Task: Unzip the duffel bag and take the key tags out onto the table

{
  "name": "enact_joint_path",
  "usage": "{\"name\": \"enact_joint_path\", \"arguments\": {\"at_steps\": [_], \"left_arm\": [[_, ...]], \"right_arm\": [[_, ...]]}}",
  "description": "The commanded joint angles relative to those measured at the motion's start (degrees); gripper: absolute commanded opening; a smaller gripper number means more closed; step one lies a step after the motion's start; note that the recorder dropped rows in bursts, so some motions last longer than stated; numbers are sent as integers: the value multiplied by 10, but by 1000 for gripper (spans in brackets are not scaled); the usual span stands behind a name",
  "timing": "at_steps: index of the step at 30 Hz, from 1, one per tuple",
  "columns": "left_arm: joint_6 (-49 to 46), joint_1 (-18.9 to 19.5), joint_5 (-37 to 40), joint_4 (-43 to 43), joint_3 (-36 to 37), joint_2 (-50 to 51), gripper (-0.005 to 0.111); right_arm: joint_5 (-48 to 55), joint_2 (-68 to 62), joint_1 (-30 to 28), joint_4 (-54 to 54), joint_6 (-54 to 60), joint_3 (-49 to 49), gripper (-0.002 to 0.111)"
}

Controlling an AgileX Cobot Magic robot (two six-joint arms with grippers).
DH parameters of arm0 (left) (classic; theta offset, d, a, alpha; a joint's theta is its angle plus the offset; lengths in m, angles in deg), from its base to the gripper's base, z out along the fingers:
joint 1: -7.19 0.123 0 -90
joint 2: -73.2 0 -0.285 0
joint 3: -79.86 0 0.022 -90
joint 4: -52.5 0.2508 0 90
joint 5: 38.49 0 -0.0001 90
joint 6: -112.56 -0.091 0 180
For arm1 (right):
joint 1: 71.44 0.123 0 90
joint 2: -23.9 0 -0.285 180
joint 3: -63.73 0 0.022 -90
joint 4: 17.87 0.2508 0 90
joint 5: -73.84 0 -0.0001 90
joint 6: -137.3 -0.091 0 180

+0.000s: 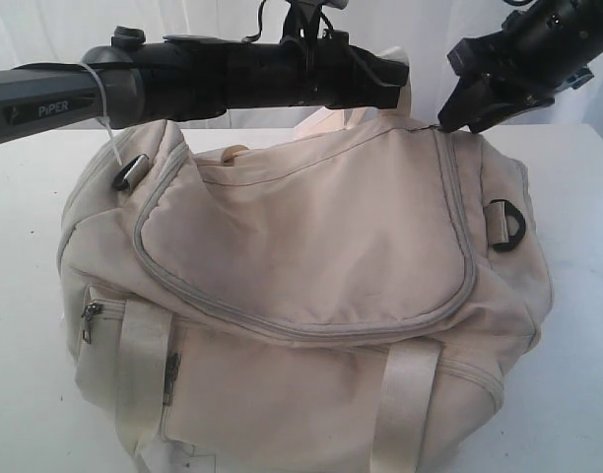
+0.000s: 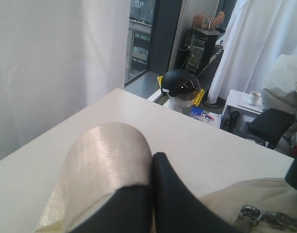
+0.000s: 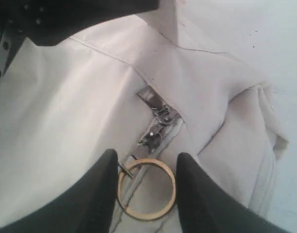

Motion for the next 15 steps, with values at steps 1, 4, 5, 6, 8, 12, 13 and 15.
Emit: {"name": "enact_joint_path", "arguments": {"at_steps": [1, 4, 5, 6, 8, 12, 13, 15], "left_arm": [[5, 0, 16, -24, -6, -10, 0], [5, 0, 15, -24, -6, -10, 0], [5, 0, 15, -24, -6, -10, 0], [5, 0, 13, -24, -6, -10, 0], [5, 0, 4, -24, -6, -10, 0], [5, 0, -4, -24, -6, -10, 0], [5, 0, -6, -24, -6, -10, 0], [5, 0, -9, -24, -6, -10, 0]], "right_arm": [[2, 20, 0, -8, -17, 1, 0], [2, 32, 0, -8, -17, 19, 0], [2, 36, 0, -8, -17, 28, 0], [2, 39, 0, -8, -17, 36, 0], [2, 44, 0, -8, -17, 55, 0], [2, 55, 0, -6, -17, 85, 0], [2, 58, 0, -5, -17, 89, 0], [2, 63, 0, -5, -17, 99, 0]]}}
